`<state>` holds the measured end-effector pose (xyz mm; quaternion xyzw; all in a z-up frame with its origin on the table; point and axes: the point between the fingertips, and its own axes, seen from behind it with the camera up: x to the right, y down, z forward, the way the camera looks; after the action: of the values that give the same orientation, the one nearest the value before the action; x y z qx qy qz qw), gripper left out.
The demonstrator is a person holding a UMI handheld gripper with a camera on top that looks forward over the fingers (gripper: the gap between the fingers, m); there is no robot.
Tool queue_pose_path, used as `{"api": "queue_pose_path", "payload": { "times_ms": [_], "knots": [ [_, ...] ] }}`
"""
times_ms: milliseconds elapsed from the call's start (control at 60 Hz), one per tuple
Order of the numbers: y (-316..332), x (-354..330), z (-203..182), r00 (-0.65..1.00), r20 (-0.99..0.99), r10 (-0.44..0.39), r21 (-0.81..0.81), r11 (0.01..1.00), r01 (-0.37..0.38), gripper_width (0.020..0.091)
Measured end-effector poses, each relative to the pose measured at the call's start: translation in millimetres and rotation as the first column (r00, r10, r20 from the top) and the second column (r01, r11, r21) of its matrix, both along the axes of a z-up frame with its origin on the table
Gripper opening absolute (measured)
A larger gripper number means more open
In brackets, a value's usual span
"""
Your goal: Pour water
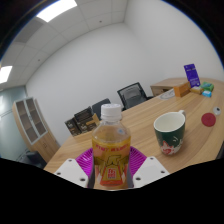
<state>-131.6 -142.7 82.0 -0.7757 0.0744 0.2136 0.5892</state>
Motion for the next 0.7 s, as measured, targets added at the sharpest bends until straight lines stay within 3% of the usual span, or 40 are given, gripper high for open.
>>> {"api": "queue_pose_path", "payload": {
  "times_ms": [150,300,500,700],
  "knots": [
    [19.7,10.2,26.6,0.888,-0.458,0.034,-0.043,0.997,-0.06,0.0446],
    [31.5,12.7,65.6,0.57,-0.822,0.008,-0.073,0.99,-0.119,0.0445],
    [39.4,25.9,97.3,0.1,-0.993,-0.063,-0.082,0.979,-0.188,0.0447],
    [44.0,44.5,97.0,-0.077,-0.99,-0.116,-0.103,0.982,-0.159,0.0447]
  ]
}}
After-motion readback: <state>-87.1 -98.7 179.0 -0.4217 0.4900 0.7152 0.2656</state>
